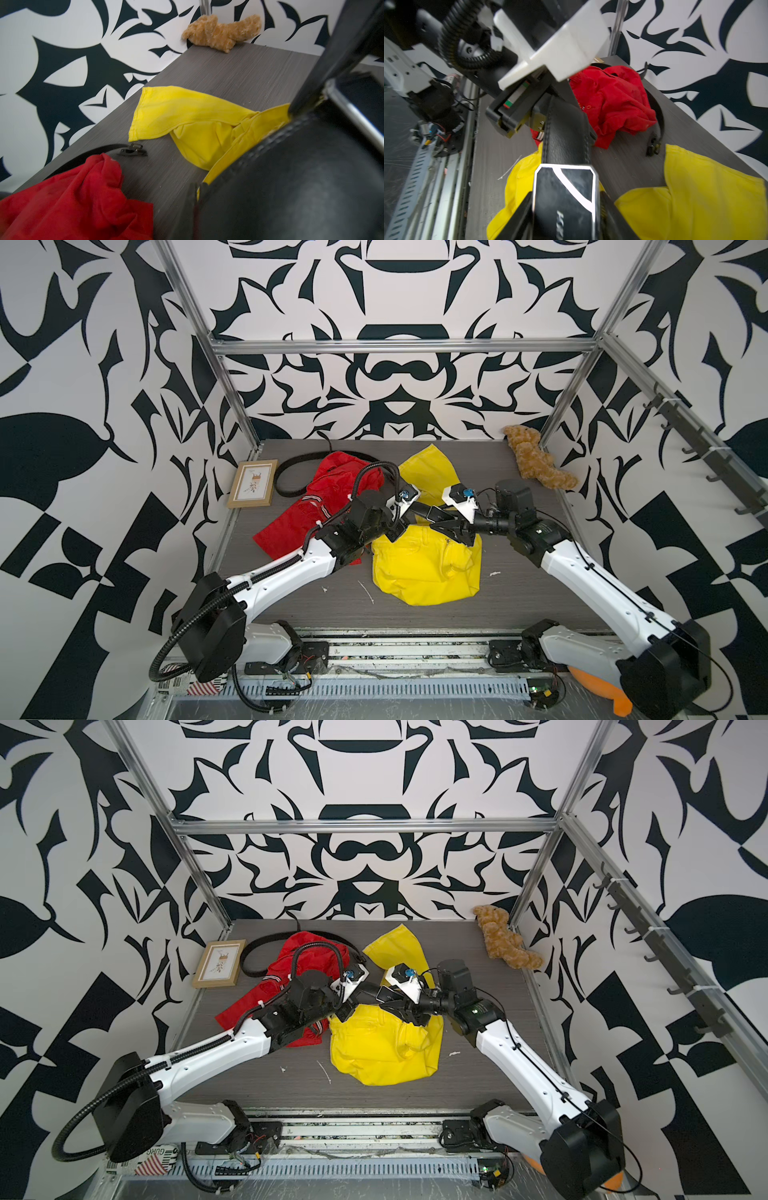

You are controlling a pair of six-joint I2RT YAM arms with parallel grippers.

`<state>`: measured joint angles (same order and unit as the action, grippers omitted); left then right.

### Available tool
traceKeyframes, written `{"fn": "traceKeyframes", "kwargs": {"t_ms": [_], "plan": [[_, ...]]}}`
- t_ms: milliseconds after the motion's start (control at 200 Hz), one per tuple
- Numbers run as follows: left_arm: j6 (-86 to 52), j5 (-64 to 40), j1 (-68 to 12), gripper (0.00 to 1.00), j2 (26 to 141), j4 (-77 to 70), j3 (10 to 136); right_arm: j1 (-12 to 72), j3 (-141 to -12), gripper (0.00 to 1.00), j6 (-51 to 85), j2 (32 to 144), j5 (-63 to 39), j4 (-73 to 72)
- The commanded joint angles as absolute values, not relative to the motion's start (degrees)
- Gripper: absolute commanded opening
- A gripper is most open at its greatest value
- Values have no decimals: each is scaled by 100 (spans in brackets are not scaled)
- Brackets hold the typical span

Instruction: Remove the belt from the trousers

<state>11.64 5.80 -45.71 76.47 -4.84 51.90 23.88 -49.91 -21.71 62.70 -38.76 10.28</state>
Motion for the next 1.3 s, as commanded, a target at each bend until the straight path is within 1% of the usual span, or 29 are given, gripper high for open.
{"fn": "traceKeyframes", "kwargs": {"t_ms": [0, 50, 140, 210, 250, 350, 515, 625, 645, 740, 830, 885, 1120, 1155, 1190, 1295], "plan": [[650, 1394, -4446, 0, 7526, 278, 5341, 2678, -4827, 56, -2381, 5836, -2382, 1196], [574, 1439, -4458, 0, 7474, 453, 5386, 2947, -4816, 57, -2539, 5778, -1878, 1298], [520, 1361, -4463, 0, 7370, 632, 5436, 3350, -4820, 63, -2772, 5722, -1272, 1412], [519, 1274, -4491, 0, 7355, 653, 5438, 3621, -4837, 71, -2931, 5704, -900, 1377], [511, 1236, -4503, 0, 7355, 691, 5457, 3765, -4878, 79, -3025, 5717, -709, 1356], [493, 1188, -4568, 0, 7351, 729, 5503, 3997, -4995, 83, -3159, 5820, -371, 1201], [432, 1197, -4656, 0, 7354, 721, 5542, 4094, -5332, 87, -3287, 6227, -531, 1100], [382, 1205, -4677, 0, 7376, 703, 5542, 4139, -5505, 88, -3285, 6471, -583, 984], [378, 1205, -4686, 0, 7378, 704, 5535, 4154, -5518, 87, -3287, 6500, -615, 962], [365, 1222, -4691, 0, 7390, 686, 5528, 4188, -5604, 71, -3296, 6612, -732, 923], [363, 1231, -4685, 0, 7400, 661, 5527, 4210, -5658, 65, -3237, 6690, -835, 914], [361, 1240, -4685, 0, 7409, 660, 5536, 4250, -5652, 64, -3210, 6729, -869, 881], [347, 1266, -4687, 0, 7410, 624, 5518, 4350, -5621, 65, -3103, 6829, -846, 693], [351, 1267, -4685, 0, 7410, 618, 5510, 4355, -5603, 63, -3079, 6821, -833, 650], [334, 1274, -4685, 0, 7413, 615, 5497, 4351, -5584, 59, -3049, 6814, -826, 602], [325, 1307, -4685, 0, 7404, 615, 5458, 4351, -5572, 37, -3026, 6788, -768, 567]]}}
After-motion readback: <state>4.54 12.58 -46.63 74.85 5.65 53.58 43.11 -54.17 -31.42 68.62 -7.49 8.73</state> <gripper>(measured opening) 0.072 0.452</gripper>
